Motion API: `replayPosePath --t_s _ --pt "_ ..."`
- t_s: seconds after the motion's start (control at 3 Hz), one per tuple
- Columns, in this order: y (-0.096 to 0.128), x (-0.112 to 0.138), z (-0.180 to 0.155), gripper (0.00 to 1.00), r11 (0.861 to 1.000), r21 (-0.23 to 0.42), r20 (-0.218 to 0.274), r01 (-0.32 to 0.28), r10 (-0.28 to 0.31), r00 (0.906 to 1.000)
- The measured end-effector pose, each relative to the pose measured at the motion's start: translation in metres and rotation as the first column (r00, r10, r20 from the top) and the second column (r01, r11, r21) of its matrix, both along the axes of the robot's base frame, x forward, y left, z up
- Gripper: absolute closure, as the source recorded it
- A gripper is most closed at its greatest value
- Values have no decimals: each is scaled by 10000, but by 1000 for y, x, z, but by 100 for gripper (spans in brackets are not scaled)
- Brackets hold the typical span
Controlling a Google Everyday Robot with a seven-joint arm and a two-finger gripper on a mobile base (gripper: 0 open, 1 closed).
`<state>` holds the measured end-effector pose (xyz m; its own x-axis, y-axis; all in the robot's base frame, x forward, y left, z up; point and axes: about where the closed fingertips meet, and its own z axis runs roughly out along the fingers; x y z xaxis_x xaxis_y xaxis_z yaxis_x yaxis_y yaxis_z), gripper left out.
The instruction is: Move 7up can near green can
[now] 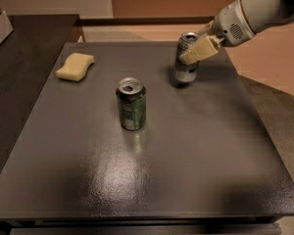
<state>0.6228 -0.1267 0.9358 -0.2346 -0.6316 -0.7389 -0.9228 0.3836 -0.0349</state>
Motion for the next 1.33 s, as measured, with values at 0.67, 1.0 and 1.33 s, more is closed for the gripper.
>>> replayPosePath --t_s 0.67,1.0,1.33 --pt "40 -80 3 100 9753 41 -339 -2208 2208 9747" --pt "59 -109 -7 100 9561 -162 -344 -2925 2919 9558" --pt "72 -127 -18 100 9398 -419 -324 -3393 3381 9406"
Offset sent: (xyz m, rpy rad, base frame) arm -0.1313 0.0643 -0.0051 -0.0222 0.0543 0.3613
